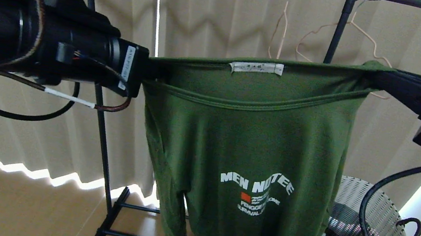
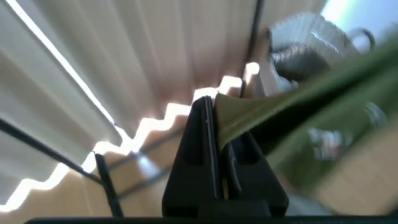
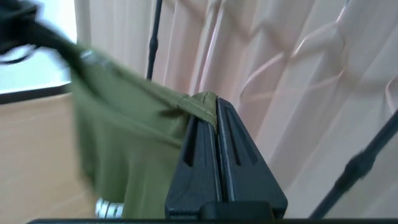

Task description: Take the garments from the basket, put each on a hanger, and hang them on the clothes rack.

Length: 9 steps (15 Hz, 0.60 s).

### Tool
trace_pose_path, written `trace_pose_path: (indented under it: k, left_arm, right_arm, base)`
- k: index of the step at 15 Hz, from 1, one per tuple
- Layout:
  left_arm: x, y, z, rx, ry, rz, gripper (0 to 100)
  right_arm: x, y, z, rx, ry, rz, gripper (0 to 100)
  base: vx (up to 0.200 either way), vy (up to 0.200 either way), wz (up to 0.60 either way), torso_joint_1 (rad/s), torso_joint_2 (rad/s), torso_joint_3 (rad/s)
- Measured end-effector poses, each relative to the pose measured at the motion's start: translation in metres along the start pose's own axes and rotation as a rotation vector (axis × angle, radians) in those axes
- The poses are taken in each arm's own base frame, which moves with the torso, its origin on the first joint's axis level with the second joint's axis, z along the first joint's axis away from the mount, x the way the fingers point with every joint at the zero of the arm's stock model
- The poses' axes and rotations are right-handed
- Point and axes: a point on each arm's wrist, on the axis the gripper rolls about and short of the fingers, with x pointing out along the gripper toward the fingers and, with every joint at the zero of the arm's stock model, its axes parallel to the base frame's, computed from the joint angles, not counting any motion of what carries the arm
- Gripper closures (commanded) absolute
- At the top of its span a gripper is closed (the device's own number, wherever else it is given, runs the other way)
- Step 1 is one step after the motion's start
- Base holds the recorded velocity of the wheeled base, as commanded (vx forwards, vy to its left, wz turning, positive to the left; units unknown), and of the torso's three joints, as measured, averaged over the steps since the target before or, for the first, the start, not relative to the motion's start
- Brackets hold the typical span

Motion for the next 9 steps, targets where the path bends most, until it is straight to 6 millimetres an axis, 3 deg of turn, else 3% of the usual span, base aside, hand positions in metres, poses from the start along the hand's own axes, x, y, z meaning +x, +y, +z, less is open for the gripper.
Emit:
trace_pose_path:
  k: [3,9]
  left_arm:
    - [-0.026,-0.003,-0.002,-0.009,0.000,-0.147,100]
    - [-0.040,-0.009,-0.008,-0.024,-0.015,-0.170,100]
  right_arm:
    - [0.019,-0.008,0.001,-0.013,-0.035,0.002,100]
    - [0.034,-0.013,-0.006,-0.005,-0.018,0.003,100]
  base:
    - [0.000,0.000,0.00,0.000,0.00,0.000]
    - [0.000,0.000,0.00,0.000,0.00,0.000]
